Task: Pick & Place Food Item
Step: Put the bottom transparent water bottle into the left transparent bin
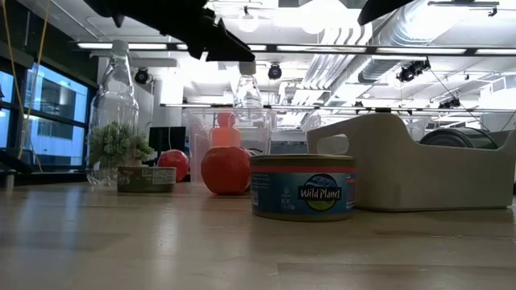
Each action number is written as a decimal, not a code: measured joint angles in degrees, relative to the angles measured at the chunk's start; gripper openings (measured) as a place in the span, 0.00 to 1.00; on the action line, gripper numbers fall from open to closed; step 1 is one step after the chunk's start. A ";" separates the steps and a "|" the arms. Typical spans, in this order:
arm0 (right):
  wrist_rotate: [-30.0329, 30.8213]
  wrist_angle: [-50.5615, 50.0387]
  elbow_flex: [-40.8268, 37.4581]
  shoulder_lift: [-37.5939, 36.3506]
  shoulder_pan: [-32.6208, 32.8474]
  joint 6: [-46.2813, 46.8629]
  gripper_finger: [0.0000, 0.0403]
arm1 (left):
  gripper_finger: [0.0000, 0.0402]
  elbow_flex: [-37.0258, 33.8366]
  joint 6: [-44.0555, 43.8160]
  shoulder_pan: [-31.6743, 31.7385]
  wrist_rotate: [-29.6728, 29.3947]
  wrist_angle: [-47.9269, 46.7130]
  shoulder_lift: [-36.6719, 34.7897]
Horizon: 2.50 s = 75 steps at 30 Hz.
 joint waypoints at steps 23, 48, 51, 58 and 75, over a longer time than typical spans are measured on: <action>0.60 1.43 0.01 0.01 0.04 0.44 0.28 | 0.91 0.00 -1.41 1.72 -0.13 4.48 6.25; 1.06 3.92 0.01 0.01 0.02 0.20 0.28 | 0.33 0.15 -7.13 5.29 -6.38 7.78 7.26; 1.16 3.92 -0.01 0.04 -0.26 0.12 0.28 | 0.33 0.49 -8.42 4.46 -8.11 7.59 7.32; 1.16 3.96 0.00 0.04 -0.95 0.06 0.28 | 0.33 7.64 -15.50 3.67 -7.68 -3.20 7.07; 0.98 5.45 0.01 0.04 -1.11 0.02 0.28 | 0.35 23.30 -29.51 17.28 5.29 -20.48 7.02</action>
